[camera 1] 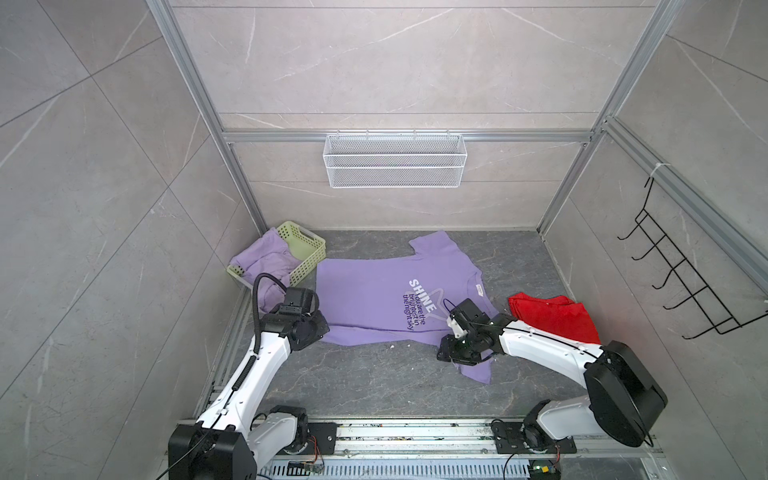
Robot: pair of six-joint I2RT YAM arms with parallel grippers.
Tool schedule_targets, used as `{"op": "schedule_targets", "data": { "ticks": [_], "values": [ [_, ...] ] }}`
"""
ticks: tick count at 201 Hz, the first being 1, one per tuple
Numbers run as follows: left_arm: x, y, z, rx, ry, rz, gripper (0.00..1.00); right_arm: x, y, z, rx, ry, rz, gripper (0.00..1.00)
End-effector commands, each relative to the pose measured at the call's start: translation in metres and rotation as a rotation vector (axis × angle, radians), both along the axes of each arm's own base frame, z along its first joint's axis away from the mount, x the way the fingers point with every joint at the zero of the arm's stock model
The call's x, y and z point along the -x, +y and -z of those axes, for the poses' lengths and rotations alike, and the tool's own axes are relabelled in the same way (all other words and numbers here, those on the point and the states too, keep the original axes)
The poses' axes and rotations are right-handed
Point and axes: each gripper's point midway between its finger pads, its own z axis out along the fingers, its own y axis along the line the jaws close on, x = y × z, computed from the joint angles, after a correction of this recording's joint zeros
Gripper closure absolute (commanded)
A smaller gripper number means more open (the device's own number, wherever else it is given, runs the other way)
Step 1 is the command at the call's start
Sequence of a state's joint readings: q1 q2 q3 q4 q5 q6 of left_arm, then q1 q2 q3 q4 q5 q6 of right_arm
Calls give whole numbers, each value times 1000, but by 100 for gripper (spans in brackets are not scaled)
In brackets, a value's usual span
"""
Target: Fold and stack the t-shirts
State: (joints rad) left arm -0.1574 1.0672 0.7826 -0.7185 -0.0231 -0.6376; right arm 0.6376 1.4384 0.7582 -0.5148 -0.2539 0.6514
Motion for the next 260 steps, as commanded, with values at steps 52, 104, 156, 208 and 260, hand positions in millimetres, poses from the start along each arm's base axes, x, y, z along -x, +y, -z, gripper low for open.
{"op": "schedule_targets", "data": {
  "ticks": [52, 104, 156, 208, 260],
  "values": [
    [-1, -2, -4, 23, -13, -24, 100, 6, -22, 22, 195, -62, -64, 44],
    [-3, -3, -1, 23, -2, -19, 100, 38, 7, 35, 119, 38, -148, 44],
    [0, -4, 9, 24, 42, -15, 100, 66, 27, 9, 54, 121, -224, 44],
    [38, 9, 27, -29, 178, -43, 100, 54, 42, -37, -14, 50, -241, 44],
    [74, 11, 30, 65, 134, -184, 86, -20, 58, -93, 25, -224, -143, 43]
  ]
}}
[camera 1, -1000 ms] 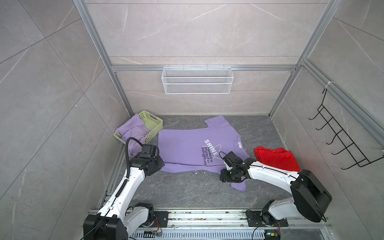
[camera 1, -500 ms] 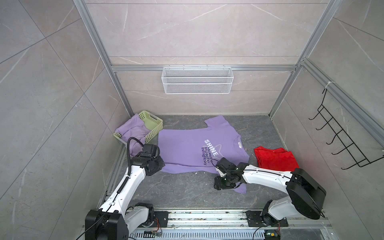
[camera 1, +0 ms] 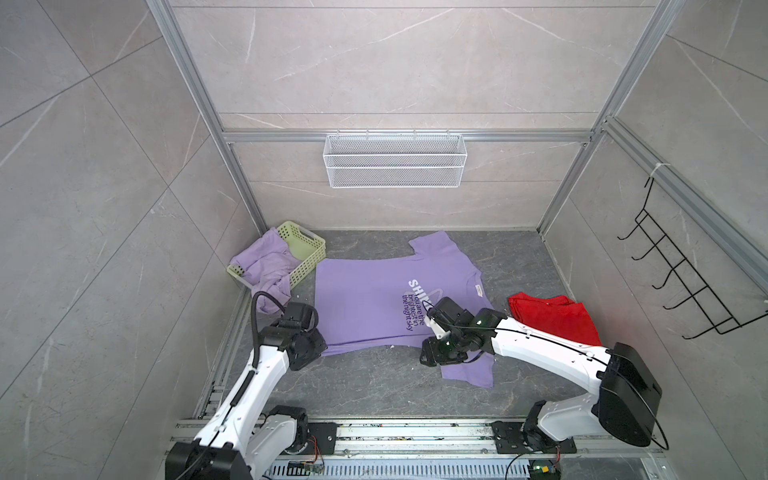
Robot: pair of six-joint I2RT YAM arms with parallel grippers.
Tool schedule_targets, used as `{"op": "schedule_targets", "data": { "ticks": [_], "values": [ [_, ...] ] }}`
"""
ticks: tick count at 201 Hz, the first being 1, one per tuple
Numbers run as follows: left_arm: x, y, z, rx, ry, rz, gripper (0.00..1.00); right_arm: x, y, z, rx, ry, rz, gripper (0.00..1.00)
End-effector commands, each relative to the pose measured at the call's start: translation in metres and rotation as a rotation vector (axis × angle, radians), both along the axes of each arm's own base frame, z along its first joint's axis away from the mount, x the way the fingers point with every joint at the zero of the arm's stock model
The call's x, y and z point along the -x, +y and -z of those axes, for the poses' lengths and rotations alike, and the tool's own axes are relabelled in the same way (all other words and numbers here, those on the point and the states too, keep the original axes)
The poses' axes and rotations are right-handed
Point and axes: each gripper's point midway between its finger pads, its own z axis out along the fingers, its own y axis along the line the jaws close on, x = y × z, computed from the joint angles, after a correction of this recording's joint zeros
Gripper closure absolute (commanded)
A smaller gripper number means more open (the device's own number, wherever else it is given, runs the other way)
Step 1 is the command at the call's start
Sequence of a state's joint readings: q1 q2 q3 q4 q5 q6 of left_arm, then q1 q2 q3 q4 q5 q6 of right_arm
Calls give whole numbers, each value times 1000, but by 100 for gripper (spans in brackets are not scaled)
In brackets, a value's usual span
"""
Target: Fold and stack the t-shirts
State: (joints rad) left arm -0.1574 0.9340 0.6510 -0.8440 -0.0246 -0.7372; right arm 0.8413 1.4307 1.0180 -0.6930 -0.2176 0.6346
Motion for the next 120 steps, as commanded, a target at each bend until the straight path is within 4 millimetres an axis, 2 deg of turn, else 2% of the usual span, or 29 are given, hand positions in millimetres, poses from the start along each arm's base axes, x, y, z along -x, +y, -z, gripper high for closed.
{"op": "schedule_targets", "data": {
  "ticks": [1, 27, 35, 53, 68, 93, 120],
  "values": [
    [18, 1, -1, 43, 1, -95, 85, -36, -4, -24, 41, -138, 72, 43],
    [17, 6, -17, 41, -75, -127, 56, -72, -15, -38, 35, -215, 195, 42],
    [12, 8, -26, 33, -112, -124, 50, -82, -21, -37, 30, -215, 242, 42],
    [-4, 9, -44, 18, -189, -103, 44, -101, -36, -33, 32, -216, 314, 42],
    [-23, 4, -48, 18, -212, -71, 41, -113, -45, -26, 32, -208, 350, 42],
    [-58, -13, -37, 55, -176, -14, 40, -140, -65, -7, 29, -187, 435, 42],
    [-105, -30, -25, 95, -193, 37, 37, -171, -79, 5, 16, -191, 502, 42]
  ]
}}
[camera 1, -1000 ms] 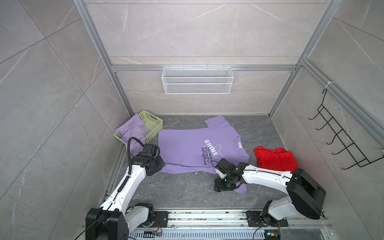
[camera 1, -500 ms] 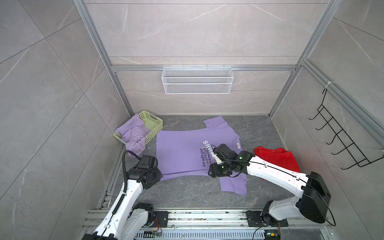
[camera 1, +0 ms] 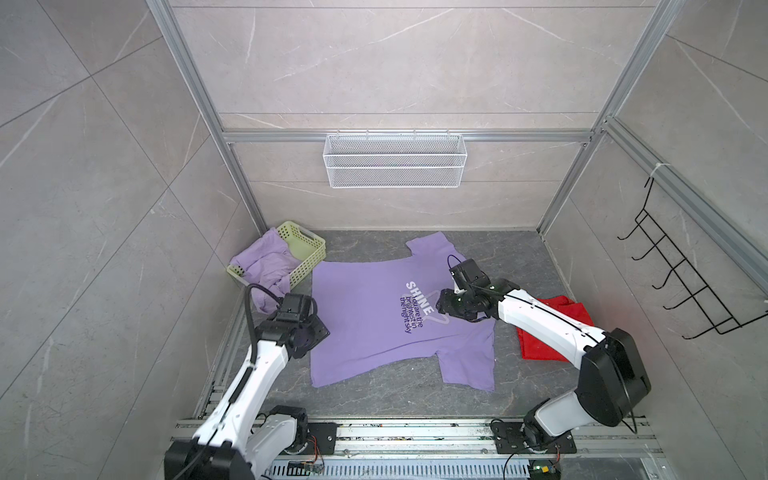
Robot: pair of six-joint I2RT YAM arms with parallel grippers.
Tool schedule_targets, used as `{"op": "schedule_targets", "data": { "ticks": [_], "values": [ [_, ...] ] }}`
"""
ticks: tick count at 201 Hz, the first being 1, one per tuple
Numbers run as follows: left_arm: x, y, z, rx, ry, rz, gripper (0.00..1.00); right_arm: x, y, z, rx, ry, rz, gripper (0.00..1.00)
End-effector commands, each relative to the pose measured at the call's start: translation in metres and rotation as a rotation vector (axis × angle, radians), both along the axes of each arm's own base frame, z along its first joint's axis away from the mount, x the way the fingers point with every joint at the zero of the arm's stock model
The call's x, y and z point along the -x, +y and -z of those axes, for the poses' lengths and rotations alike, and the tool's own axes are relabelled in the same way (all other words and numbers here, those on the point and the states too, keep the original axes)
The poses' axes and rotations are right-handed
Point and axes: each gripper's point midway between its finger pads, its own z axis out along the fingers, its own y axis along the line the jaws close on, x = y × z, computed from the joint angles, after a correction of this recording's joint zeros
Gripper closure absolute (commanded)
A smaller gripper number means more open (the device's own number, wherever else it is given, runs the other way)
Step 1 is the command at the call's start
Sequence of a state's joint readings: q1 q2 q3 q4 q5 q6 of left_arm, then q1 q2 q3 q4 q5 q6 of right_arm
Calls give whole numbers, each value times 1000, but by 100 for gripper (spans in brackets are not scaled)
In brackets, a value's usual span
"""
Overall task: Fold and stack the t-shirts
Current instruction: 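Release the hem and move both grippers to the shirt's far shoulders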
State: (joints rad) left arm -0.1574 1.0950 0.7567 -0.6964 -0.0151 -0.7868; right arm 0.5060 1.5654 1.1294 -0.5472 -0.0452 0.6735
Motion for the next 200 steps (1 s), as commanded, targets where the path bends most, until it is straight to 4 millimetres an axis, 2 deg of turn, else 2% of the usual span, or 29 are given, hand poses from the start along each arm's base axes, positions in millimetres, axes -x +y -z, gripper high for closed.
{"op": "schedule_targets", "data": {
  "ticks": [1, 22, 48, 68, 103, 140, 173, 200],
  "values": [
    [-52, -20, -8, 47, -110, 81, 36, -27, -7, 12, -21, -19, 58, 42],
    [-87, -23, -6, 10, -115, 127, 34, -61, -9, 14, -56, -48, 97, 42],
    [-131, -31, -7, -17, -124, 177, 29, -111, 0, 7, -97, -122, 98, 42],
    [-158, -34, -3, -27, -132, 194, 27, -145, 5, 6, -102, -147, 102, 41],
    [-197, -37, 7, -57, -134, 209, 25, -195, 3, 18, -122, -161, 141, 42],
    [-231, -38, 18, -79, -127, 200, 24, -230, -5, 31, -154, -184, 205, 42],
    [-253, -37, 26, -83, -132, 176, 24, -248, -4, 47, -165, -170, 214, 42],
    [-263, -36, 36, -79, -119, 164, 24, -258, -7, 62, -161, -144, 236, 42]
  ]
}}
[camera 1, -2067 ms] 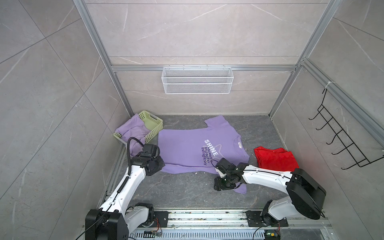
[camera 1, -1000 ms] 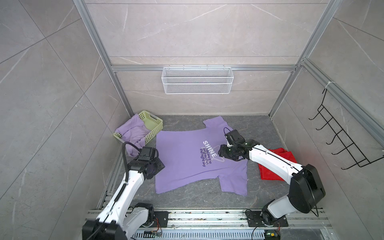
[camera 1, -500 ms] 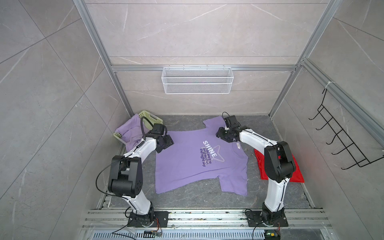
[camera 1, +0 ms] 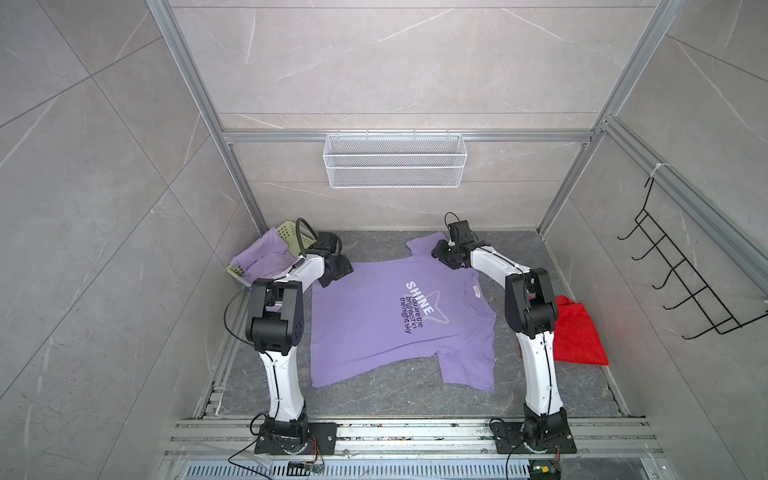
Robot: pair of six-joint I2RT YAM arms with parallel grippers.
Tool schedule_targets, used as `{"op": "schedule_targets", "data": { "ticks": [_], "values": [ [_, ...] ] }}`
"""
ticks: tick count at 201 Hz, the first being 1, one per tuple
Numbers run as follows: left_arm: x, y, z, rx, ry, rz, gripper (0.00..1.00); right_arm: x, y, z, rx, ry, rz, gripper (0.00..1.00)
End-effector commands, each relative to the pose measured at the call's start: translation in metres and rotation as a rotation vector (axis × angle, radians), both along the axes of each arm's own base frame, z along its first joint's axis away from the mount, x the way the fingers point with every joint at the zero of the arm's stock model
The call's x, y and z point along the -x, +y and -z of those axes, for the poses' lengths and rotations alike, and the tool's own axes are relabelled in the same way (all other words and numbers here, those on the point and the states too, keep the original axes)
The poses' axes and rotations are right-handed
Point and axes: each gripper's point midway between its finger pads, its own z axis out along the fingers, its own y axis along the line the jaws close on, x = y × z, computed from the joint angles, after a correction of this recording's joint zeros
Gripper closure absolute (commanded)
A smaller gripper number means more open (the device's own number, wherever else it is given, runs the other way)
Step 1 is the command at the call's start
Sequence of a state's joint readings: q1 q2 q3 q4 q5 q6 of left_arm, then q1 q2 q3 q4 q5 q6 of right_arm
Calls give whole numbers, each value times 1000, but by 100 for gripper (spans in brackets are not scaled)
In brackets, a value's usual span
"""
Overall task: Fold and stack the t-shirts
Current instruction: 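Release the hem and move both grippers to the shirt's far shoulders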
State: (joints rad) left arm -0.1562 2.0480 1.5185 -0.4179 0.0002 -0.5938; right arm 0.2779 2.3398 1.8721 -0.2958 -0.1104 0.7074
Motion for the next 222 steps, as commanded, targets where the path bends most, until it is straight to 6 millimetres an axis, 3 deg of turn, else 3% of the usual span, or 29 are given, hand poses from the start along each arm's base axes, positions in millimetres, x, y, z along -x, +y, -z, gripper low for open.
{"op": "schedule_targets", "data": {
  "ticks": [1, 36, 66, 107, 114, 115, 119, 136, 144, 190, 222],
  "values": [
    [-15, 5, -1, -16, -18, -14, 24, -8, 1, 13, -15, 30, 16, 42],
    [-24, 4, 14, -13, 16, -18, 24, -16, -12, 33, 10, 83, 67, 42],
    [-30, 0, 29, 12, 44, -23, 24, -18, -37, 50, 1, 130, 148, 42],
    [-47, -23, 41, 106, 55, 2, 24, -23, -66, 71, -22, 174, 203, 42],
    [-53, -28, 35, 122, 41, 9, 24, -24, -71, 72, -20, 178, 214, 42],
    [-52, -28, 48, 121, 62, 9, 24, -25, -72, 71, -20, 177, 215, 42],
    [-54, -31, 51, 129, 66, 13, 24, -26, -75, 71, -21, 177, 222, 42],
    [-67, -44, 48, 161, 53, 31, 24, -29, -88, 67, -16, 172, 249, 42],
    [-71, -48, 50, 168, 56, 39, 24, -28, -94, 82, -9, 196, 260, 42],
    [-96, -67, 51, 216, 43, 39, 24, -43, -127, 81, -17, 187, 312, 42],
    [-105, -72, 49, 236, 26, 27, 24, -63, -128, 77, -23, 160, 284, 42]
  ]
}}
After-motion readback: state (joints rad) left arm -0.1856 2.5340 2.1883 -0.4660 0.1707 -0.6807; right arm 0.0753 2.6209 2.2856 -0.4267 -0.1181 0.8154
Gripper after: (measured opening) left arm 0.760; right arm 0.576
